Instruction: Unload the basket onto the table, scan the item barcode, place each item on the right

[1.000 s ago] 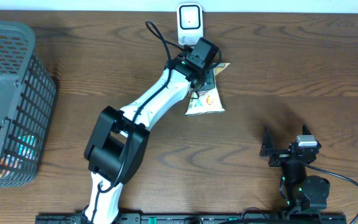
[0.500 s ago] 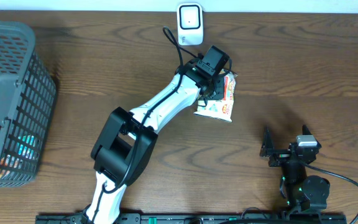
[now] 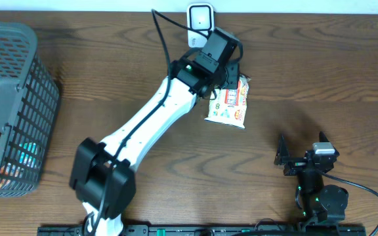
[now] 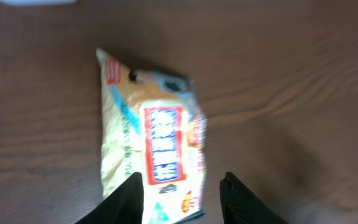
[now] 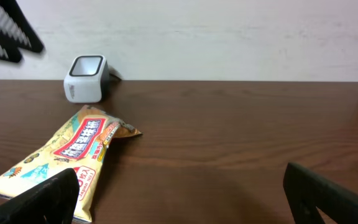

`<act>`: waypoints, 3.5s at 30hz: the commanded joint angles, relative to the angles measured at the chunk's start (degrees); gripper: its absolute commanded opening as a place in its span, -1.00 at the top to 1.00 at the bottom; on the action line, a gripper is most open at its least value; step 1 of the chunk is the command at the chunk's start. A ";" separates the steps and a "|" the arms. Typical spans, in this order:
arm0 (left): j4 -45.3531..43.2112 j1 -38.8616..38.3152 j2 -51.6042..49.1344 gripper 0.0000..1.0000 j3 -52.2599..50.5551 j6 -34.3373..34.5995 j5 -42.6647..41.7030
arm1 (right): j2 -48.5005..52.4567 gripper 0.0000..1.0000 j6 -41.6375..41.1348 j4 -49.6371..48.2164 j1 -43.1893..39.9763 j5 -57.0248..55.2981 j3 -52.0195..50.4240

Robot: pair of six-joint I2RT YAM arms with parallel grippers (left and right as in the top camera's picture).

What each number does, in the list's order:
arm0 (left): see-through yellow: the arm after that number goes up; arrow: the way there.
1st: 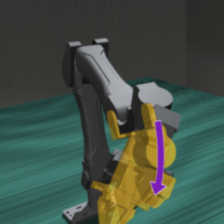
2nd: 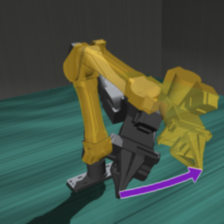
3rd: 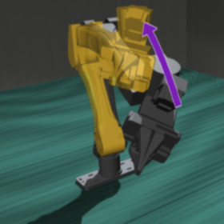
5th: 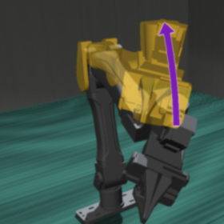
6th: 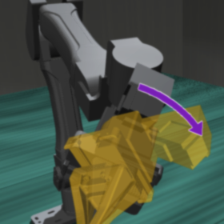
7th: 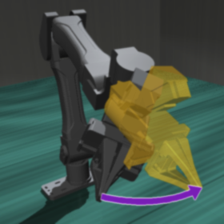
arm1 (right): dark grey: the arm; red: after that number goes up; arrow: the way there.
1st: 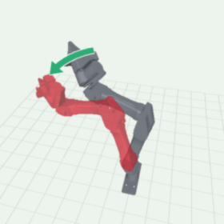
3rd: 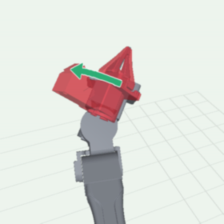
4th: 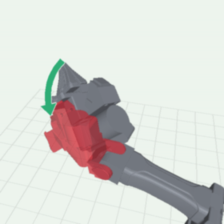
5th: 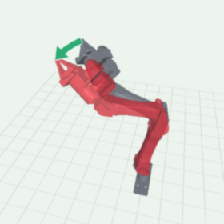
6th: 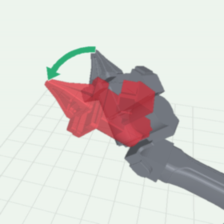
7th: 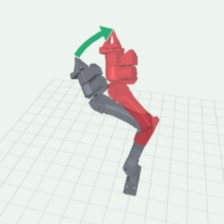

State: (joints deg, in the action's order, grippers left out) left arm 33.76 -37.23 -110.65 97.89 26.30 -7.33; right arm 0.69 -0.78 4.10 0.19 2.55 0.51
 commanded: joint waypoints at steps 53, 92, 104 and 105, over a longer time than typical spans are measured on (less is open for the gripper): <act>-7.69 1.60 -16.76 0.49 0.72 1.18 20.04 | -0.31 -0.99 0.63 0.17 0.24 -0.48 -0.20; 10.54 -1.88 -16.17 0.48 0.70 -6.62 5.49 | -0.31 -0.98 0.61 0.17 0.24 -0.48 -0.20; 8.39 3.30 -5.22 0.48 0.94 -6.56 5.35 | -0.31 -0.98 0.61 0.17 0.24 -0.48 -0.20; 7.30 3.50 -4.33 0.48 0.94 -6.49 5.31 | -0.31 -0.99 0.61 0.17 0.24 -0.48 -0.20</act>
State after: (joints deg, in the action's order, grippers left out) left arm 42.48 -34.15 -120.01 98.80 20.69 -2.66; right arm 0.69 -0.78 4.10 0.19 2.55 0.51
